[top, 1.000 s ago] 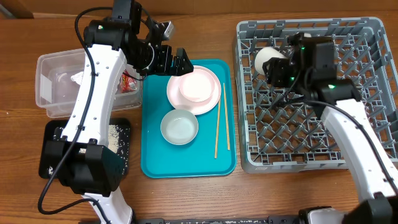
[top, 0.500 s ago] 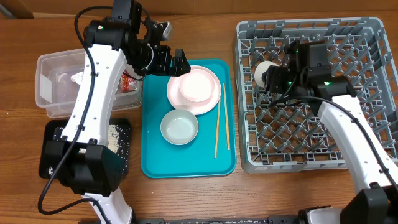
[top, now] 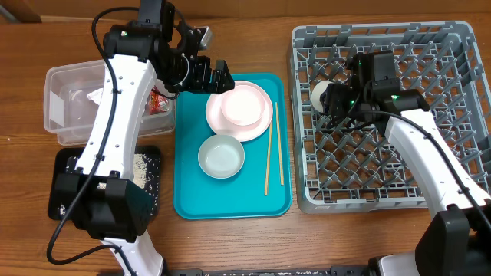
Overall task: Sort waste into correct bins and load items into the dishwasher
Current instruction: 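Lower the cup into the grey rack and open the right gripper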
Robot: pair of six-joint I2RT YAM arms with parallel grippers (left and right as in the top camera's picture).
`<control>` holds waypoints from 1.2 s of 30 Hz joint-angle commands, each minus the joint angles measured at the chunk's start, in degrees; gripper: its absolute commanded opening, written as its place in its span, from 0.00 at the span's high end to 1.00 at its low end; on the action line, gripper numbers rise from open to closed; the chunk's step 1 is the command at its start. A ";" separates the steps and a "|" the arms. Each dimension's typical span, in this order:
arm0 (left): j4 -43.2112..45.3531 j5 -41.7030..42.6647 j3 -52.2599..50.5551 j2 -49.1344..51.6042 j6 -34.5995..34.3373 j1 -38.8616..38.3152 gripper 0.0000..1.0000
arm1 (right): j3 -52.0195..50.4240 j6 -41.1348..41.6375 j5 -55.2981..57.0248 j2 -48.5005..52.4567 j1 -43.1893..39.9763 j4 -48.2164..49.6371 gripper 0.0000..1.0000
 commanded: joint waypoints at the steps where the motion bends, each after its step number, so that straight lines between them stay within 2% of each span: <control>1: 0.09 -0.33 -0.11 -0.42 -0.37 -0.39 0.00 | 0.74 0.31 -0.48 0.22 0.17 0.50 0.55; 11: 0.20 -0.35 -0.11 -0.42 -0.37 -0.39 0.00 | 0.74 0.28 -0.50 1.38 0.17 0.37 0.47; 20: 1.44 -0.35 -0.11 -0.42 -0.37 -0.39 0.00 | 0.74 0.24 -3.91 1.38 0.17 0.79 0.32; 30: 1.53 -0.74 -0.11 -0.42 -0.37 -0.39 0.00 | 0.74 0.20 -3.89 1.38 0.15 0.74 0.31; 36: 1.51 -0.74 -0.11 -0.42 -0.37 -0.39 0.00 | 0.74 0.02 -3.89 1.38 0.15 0.72 0.25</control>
